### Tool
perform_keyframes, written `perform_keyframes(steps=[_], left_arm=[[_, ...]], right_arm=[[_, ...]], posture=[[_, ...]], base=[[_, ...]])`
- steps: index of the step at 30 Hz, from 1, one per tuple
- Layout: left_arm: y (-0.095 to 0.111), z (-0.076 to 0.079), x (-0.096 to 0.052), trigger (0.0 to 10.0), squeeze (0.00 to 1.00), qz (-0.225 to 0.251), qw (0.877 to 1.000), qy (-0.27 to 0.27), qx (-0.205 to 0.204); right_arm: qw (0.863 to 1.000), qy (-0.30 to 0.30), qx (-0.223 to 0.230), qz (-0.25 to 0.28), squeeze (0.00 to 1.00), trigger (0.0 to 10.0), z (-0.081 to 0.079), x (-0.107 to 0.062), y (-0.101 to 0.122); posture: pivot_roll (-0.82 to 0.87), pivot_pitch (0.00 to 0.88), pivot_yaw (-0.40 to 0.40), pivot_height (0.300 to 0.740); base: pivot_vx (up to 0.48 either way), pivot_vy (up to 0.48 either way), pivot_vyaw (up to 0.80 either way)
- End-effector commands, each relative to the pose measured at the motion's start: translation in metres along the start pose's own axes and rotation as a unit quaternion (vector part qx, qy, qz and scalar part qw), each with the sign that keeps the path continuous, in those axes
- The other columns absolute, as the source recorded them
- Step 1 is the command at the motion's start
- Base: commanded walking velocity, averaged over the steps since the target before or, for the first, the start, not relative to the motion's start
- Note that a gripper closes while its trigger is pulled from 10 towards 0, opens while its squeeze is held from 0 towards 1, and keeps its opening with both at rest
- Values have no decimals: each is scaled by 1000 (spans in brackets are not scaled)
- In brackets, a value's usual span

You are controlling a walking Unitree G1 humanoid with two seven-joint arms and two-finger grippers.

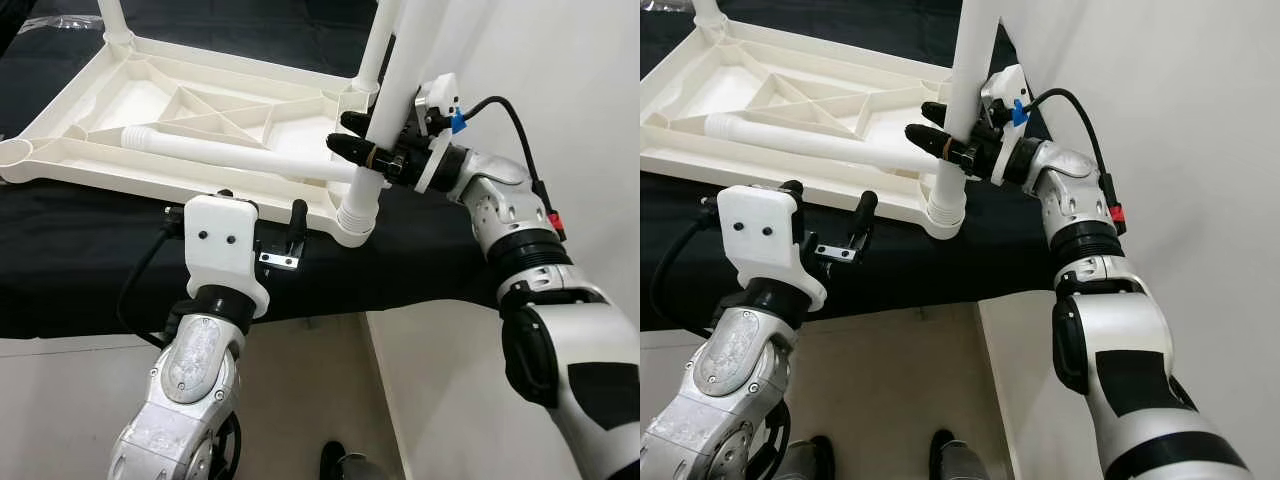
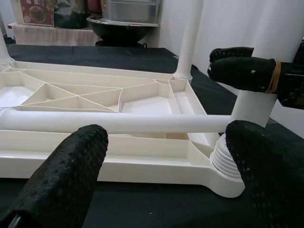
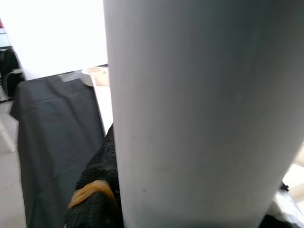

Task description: Building children table

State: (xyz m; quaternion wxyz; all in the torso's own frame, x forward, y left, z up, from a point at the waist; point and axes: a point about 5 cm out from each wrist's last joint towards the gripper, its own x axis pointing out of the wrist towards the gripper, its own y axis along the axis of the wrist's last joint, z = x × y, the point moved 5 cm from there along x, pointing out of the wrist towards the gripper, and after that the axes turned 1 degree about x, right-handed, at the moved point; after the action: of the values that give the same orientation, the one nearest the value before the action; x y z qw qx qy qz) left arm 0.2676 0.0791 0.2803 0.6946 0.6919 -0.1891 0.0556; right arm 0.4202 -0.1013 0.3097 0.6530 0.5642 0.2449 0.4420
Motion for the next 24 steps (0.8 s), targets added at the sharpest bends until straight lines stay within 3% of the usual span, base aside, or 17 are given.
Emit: perform_keyframes(steps=[1,14,19,24], left_arm=[[3,1,-3,10000,0,3,1000,0,-2],[4,0,-1,10000,0,5,1000,0,-1],[5,0,-1,10000,0,6,1000,2,-1],[6,0,-1,10000,0,7,1000,3,0]], right_arm=[[999,-35,15,-36,0,10000,4,-10,-26],[988,-138,15,-66,0,10000,18,-10,-40],[966,-233,26,-108,0,10000,34,-11,-52],[947,-301,35,-103,0,10000,47,-16,-49]], posture=[[38,319,-140,740],[34,324,-140,740],[31,325,-142,740],[30,325,-146,740]], base=[[0,0,0],[0,0,0],[0,0,0],[0,0,0]])
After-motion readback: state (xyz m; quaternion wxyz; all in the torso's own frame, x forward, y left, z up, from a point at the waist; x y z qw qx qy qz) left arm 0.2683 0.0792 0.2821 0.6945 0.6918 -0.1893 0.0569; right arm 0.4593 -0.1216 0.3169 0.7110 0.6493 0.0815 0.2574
